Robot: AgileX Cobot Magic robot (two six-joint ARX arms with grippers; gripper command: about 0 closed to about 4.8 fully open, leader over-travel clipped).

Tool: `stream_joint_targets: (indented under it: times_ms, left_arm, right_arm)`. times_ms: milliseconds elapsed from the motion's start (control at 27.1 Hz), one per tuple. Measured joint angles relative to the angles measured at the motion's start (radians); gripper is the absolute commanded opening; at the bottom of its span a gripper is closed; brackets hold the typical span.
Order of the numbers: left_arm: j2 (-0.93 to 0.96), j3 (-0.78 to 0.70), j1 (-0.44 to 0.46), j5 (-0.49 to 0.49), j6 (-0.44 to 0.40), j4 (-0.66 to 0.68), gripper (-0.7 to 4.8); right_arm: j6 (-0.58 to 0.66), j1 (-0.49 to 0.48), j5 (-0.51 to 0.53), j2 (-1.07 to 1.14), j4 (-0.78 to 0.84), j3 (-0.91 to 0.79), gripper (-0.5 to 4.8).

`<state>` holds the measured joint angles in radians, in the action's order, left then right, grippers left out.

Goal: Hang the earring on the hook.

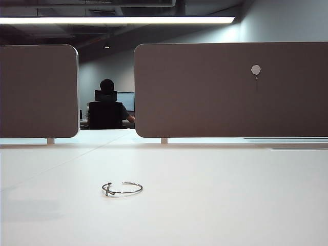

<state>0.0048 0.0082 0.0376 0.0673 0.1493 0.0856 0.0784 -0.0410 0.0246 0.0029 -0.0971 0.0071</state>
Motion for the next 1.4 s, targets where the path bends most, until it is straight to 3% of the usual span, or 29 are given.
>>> stream_joint_targets:
  times_ms: [258, 295, 332, 369, 406, 443, 554, 665, 775, 886, 1071, 1145, 1219, 1403]
  left_arm:
    - [0.0, 0.0, 0.0, 0.0, 0.001, -0.002, -0.05]
    - [0.0, 0.0, 0.0, 0.001, 0.002, -0.002, 0.02]
    - [0.0, 0.0, 0.0, 0.009, 0.006, -0.002, 1.31]
    - [0.0, 0.003, 0.0, 0.045, 0.022, -0.001, 3.02]
    - [0.0, 0.008, 0.0, 0.07, 0.025, 0.0, 4.79]
    - [0.0, 0.022, 0.0, 0.113, 0.027, 0.0, 4.79]
    - [0.0, 0.065, 0.0, 0.218, 0.095, -0.001, 4.79]
    - [0.001, 0.126, -0.032, 0.324, 0.146, 0.001, 4.79]
    - [0.033, 0.226, -0.162, 0.352, 0.14, 0.005, 4.79]
    - [0.112, 0.279, -0.281, 0.304, 0.108, 0.04, 4.79]
    - [0.327, 0.357, -0.511, 0.15, 0.019, 0.094, 4.79]
    - [0.42, 0.399, -0.581, 0.065, -0.042, 0.159, 4.79]
    - [0.509, 0.438, -0.624, 0.017, -0.081, 0.212, 4.79]
    - [0.686, 0.501, -0.678, -0.059, -0.132, 0.296, 4.79]
  right_arm:
    - [0.002, -0.001, -0.037, 0.0, -0.021, 0.0, 0.01]
    - [0.022, -0.001, -0.019, 0.0, -0.018, 0.0, 0.26]
    - [0.05, -0.001, 0.008, 0.0, -0.004, 0.0, 1.59]
    - [0.084, 0.0, 0.061, 0.0, 0.031, 0.006, 2.74]
    - [0.109, 0.0, 0.096, 0.002, 0.023, 0.035, 4.37]
    - [0.144, 0.0, 0.112, 0.005, 0.033, 0.092, 4.75]
    - [0.12, -0.001, 0.201, 0.06, 0.058, 0.195, 4.79]
    - [0.069, 0.002, 0.378, 0.162, 0.023, 0.254, 4.79]
    - [-0.026, 0.063, 0.543, 0.352, 0.015, 0.375, 4.79]
    - [-0.14, 0.19, 0.542, 0.491, 0.018, 0.48, 4.79]
    - [-0.293, 0.569, 0.386, 0.866, 0.024, 0.602, 4.79]
    - [-0.372, 0.695, 0.303, 1.034, 0.016, 0.671, 4.29]
    - [-0.415, 0.764, 0.272, 1.167, -0.029, 0.735, 4.08]
    - [-0.506, 0.816, 0.267, 1.446, -0.059, 0.887, 4.08]
